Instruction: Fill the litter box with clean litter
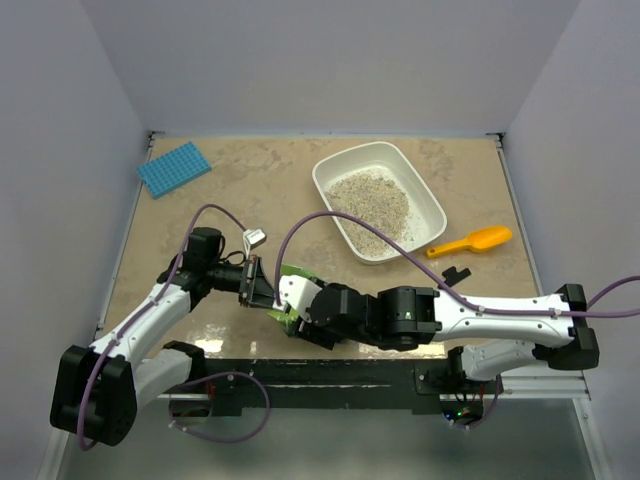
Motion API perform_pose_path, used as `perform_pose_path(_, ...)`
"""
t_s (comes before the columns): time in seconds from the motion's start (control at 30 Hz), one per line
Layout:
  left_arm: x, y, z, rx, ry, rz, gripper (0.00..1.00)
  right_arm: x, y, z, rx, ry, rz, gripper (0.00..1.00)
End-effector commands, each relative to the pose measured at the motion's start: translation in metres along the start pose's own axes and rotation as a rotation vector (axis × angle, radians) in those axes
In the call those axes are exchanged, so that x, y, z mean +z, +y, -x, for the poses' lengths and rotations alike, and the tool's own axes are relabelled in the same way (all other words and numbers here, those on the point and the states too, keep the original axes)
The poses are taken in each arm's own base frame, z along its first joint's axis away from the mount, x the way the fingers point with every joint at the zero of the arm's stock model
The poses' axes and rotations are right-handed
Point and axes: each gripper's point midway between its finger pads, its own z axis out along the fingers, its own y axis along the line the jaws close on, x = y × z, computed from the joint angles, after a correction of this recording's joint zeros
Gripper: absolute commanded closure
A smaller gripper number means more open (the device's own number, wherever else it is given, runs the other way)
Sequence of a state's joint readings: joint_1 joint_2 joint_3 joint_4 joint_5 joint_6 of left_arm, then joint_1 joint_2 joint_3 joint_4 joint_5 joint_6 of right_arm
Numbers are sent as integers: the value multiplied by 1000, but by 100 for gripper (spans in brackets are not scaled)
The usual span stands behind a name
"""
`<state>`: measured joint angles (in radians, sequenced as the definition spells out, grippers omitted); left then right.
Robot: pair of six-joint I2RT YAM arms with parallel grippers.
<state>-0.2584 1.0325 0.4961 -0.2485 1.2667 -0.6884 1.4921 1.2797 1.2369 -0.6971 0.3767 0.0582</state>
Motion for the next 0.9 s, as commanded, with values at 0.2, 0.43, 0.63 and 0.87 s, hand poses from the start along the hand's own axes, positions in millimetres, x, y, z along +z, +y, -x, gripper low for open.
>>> perform_pose_path(0.2, 2, 13, 10, 25, -36, 86, 100, 19, 6, -29, -67, 82, -2, 41)
perform_pose_path(0.43, 1, 9, 11, 34, -36, 84, 100, 32, 15, -37, -86, 117, 24, 45)
perform_pose_path(0.63, 0, 7, 11, 46, -37, 82, 100, 45, 25, -50, -105, 183, 50, 81)
perform_pose_path(0.87, -5, -13, 26, 195, -54, 96, 98, 48, 46, -61, -56, 248, 142, 100)
